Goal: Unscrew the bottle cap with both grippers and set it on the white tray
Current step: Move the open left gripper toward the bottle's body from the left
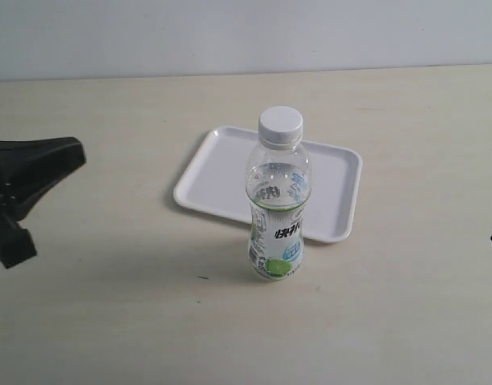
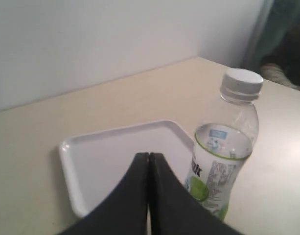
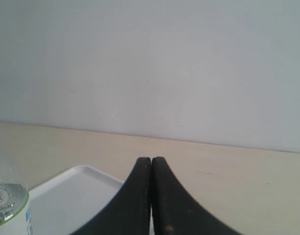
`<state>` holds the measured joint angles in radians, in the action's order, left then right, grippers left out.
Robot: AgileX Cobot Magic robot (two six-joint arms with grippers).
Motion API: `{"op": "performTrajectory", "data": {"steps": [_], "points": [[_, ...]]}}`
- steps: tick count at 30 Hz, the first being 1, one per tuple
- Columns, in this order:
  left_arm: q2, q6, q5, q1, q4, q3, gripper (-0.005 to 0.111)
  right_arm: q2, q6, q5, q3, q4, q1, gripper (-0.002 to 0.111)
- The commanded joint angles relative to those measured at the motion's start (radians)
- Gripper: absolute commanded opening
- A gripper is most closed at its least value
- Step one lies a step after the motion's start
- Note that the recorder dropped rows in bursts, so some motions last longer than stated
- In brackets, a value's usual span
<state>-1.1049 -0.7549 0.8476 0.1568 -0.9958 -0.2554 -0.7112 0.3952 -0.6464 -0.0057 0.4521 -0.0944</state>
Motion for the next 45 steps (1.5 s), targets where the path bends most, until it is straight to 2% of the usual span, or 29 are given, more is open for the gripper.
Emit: {"op": "performTrajectory", "data": {"steps": [1,4,10,13,17,19,24,27,35,45], "points": [[-0.289,0.183,0.066,0.003,-0.113,-0.074,0.000,0.007,0.003,0.026,0.006,-0.003,0.002,0.000],[-0.445,0.280,0.086,0.003,-0.162,-0.113,0.000,0.007,0.003,0.026,0.006,-0.003,0.002,0.000],[-0.702,0.502,0.254,0.005,-0.248,-0.205,0.000,0.007,0.003,0.026,0.006,-0.003,0.002,0.000],[-0.799,0.475,0.324,0.016,-0.258,-0.269,0.000,0.007,0.003,0.026,0.006,-0.003,0.002,0.000],[-0.890,0.461,0.326,0.044,-0.258,-0.338,0.004,0.007,0.003,0.024,0.006,-0.005,0.002,0.000],[-0.917,0.461,0.326,0.065,-0.256,-0.368,0.015,0.007,0.003,0.024,0.006,-0.005,0.002,0.000],[-0.953,0.459,0.326,0.111,-0.228,-0.419,0.057,0.007,0.003,0.024,0.006,-0.005,0.002,0.000],[-0.955,0.456,0.317,0.135,-0.219,-0.419,0.067,0.007,0.003,0.024,0.006,-0.005,0.002,0.000],[-0.955,0.460,0.308,0.230,-0.108,-0.419,0.068,0.007,0.003,0.022,0.006,-0.005,0.002,0.000],[-0.973,0.459,0.295,0.292,-0.057,-0.444,0.068,0.007,0.003,0.022,0.006,-0.005,0.002,0.000]]}}
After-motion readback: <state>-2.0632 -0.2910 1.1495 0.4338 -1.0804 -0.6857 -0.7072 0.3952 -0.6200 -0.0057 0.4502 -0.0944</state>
